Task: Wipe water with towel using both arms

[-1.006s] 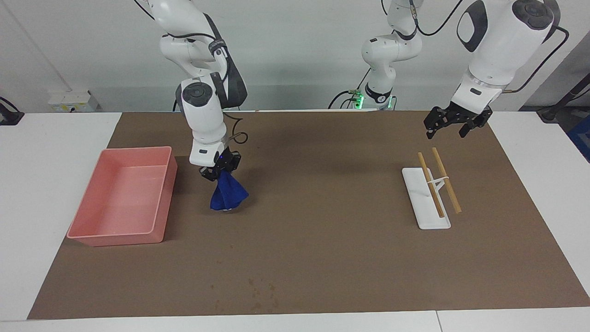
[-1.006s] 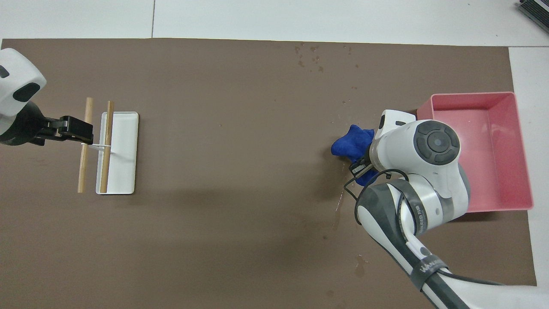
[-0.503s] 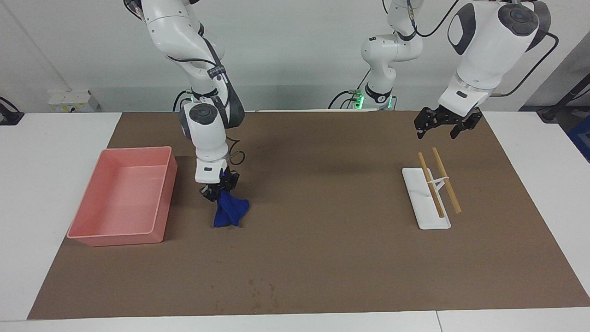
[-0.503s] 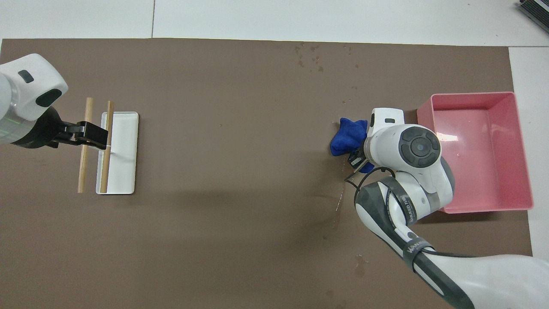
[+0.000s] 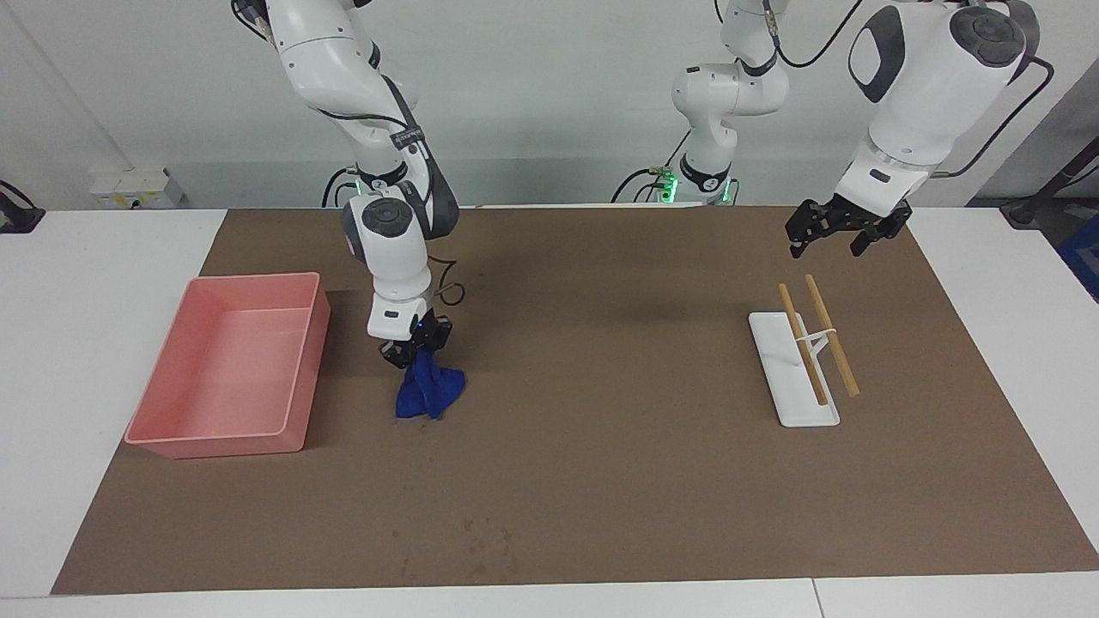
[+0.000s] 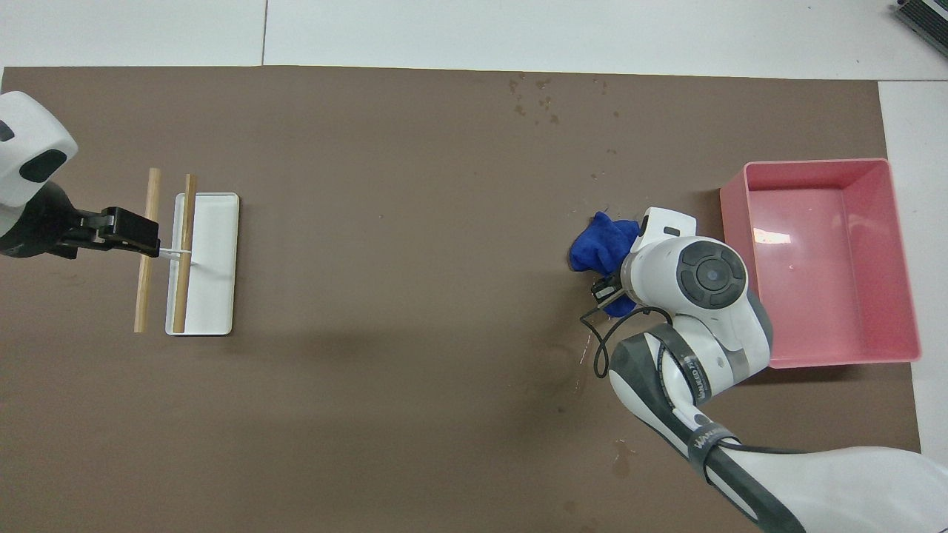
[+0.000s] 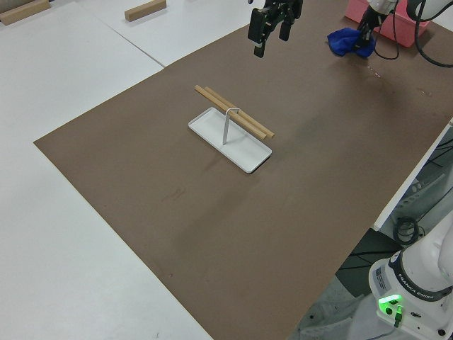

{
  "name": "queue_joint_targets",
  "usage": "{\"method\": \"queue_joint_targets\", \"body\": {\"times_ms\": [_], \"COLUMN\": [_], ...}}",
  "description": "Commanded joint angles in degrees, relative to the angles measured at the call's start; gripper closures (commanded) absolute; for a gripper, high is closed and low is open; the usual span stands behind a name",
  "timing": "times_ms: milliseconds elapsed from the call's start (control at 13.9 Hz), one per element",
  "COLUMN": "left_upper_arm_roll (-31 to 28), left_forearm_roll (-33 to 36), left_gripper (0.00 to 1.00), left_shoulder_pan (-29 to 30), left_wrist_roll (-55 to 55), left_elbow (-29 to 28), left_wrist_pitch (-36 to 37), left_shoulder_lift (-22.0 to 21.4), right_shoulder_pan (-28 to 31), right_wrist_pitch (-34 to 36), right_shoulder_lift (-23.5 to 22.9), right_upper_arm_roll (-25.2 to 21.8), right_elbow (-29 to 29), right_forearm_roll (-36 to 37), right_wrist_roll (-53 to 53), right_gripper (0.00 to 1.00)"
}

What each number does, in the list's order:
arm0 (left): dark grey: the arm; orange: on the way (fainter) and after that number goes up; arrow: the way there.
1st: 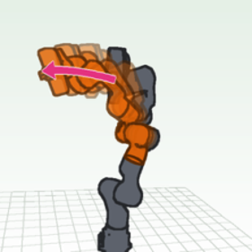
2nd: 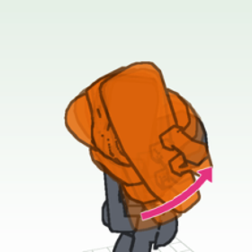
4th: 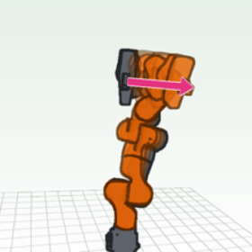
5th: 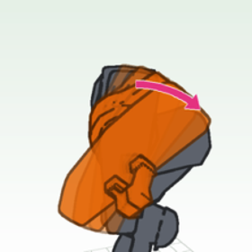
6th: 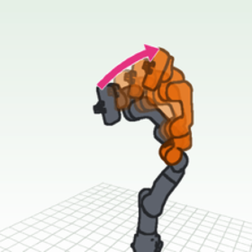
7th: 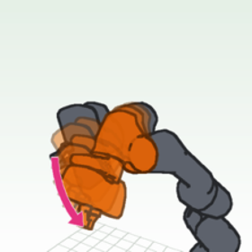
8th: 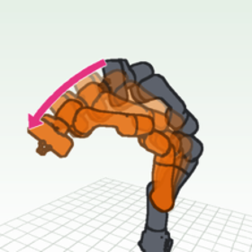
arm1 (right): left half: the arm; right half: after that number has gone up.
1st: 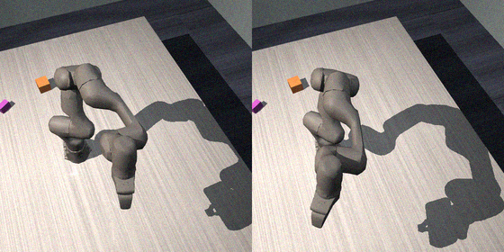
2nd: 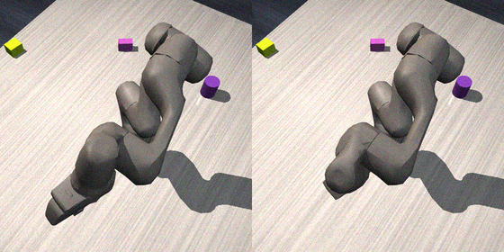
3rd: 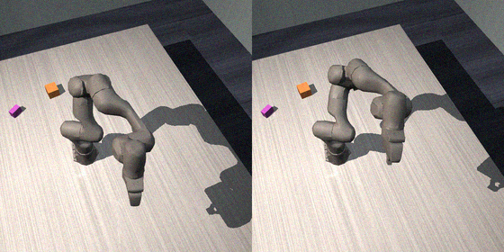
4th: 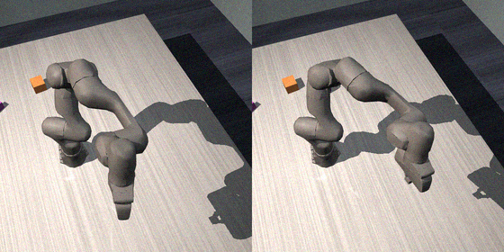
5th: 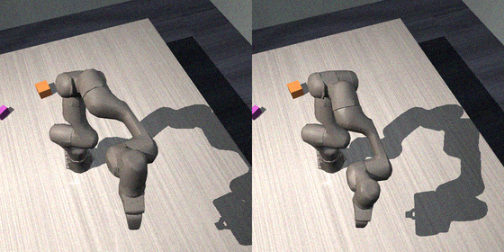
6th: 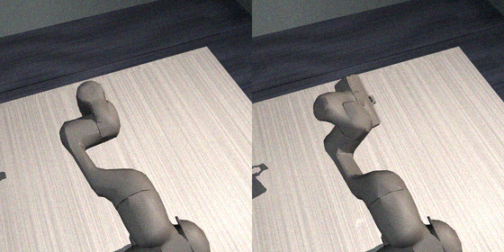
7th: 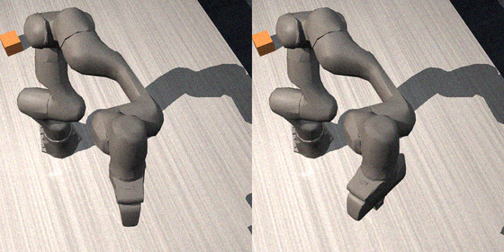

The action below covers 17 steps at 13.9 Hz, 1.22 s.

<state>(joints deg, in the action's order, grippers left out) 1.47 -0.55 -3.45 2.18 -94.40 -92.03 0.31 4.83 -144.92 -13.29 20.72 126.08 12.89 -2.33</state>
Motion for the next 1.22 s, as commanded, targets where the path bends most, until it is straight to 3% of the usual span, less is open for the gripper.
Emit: {"method": "queue_joint_targets", "body": {"times_ms": [0, 287, 431, 862, 1150], "left_upper_arm_roll": [0.02, -0.07, -0.15, -0.15, -0.15], "left_forearm_roll": [-0.94, -0.94, -0.94, -0.94, -0.94], "left_gripper": [0.0, 0.0, 0.0, 0.0, 0.0], "left_shoulder_pan": [0.64, 0.55, 0.64, 0.55, 0.55], "left_wrist_roll": [-1.39, -0.86, -0.86, -0.78, -0.78], "left_elbow": [0.26, -0.96, -0.87, -0.87, -0.96], "left_wrist_pitch": [0.97, 0.45, 0.36, 0.36, 0.36], "left_shoulder_lift": [-1.54, -2.5, -2.5, -2.5, -2.5], "right_shoulder_pan": [0.18, -1.21, -2.45, -6.75, -12.1], "right_wrist_pitch": [0.16, 3.14, 3.15, 4.99, 7.19], "right_shoulder_lift": [0.72, 1.86, 2.83, 7.39, 8.8], "right_upper_arm_roll": [0.98, 3.0, 3.01, 3.09, 3.27], "right_elbow": [4.79, 5.31, 7.15, 15.24, 15.95], "right_forearm_roll": [-8.29, -21.39, -24.57, -25.9, -27.48], "right_wrist_roll": [1.28, 1.98, 3.82, 8.47, 18.82], "right_gripper": [1.0, 1.0, 1.0, 1.0, 1.0]}}
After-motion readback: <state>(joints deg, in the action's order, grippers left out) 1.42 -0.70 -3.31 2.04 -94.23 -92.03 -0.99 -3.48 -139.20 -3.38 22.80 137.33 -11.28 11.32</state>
